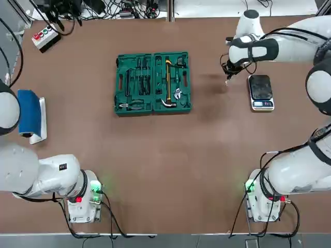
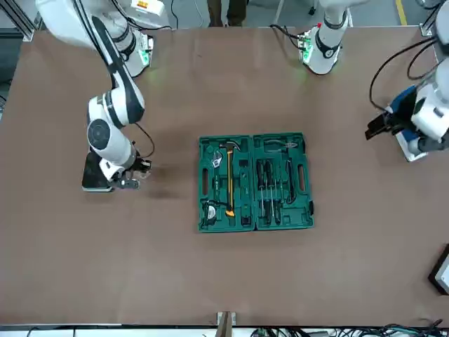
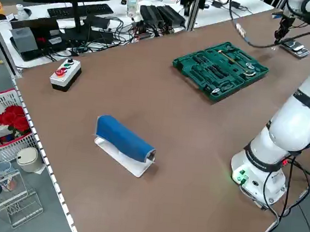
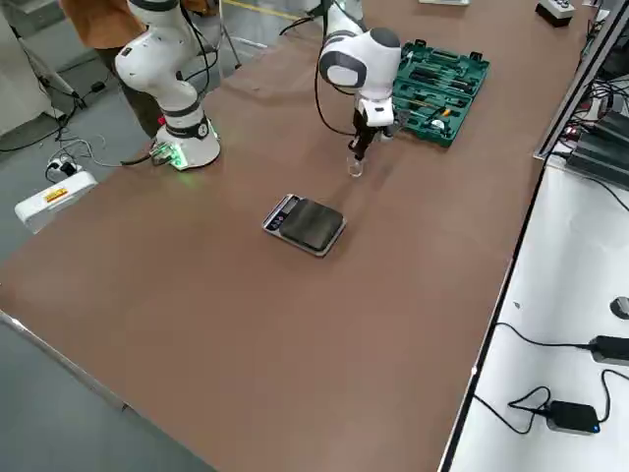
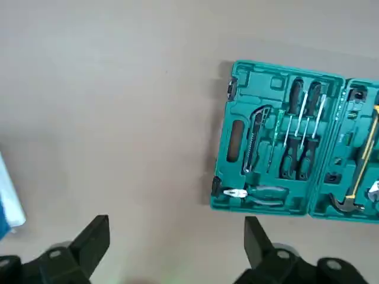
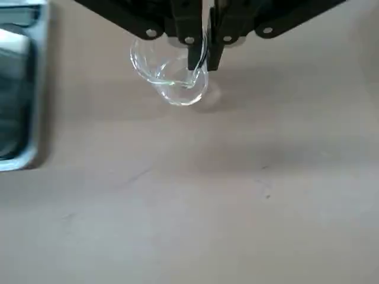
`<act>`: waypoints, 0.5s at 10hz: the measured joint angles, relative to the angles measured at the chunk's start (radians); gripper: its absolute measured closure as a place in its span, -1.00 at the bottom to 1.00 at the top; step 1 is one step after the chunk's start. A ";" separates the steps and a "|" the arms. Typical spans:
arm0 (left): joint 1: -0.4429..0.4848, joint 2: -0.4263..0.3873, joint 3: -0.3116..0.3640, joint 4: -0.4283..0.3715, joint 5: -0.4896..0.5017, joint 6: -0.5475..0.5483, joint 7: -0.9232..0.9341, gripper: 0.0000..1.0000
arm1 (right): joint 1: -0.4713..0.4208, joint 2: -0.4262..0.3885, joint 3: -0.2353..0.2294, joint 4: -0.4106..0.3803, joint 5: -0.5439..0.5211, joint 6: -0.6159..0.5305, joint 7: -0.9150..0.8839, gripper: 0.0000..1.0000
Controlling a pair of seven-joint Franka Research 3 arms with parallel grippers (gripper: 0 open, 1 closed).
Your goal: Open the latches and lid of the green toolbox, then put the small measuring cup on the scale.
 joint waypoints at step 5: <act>-0.027 -0.012 -0.003 0.112 0.059 -0.075 -0.002 -1.00 | -0.027 -0.144 -0.175 -0.078 -0.055 -0.045 -0.196 0.87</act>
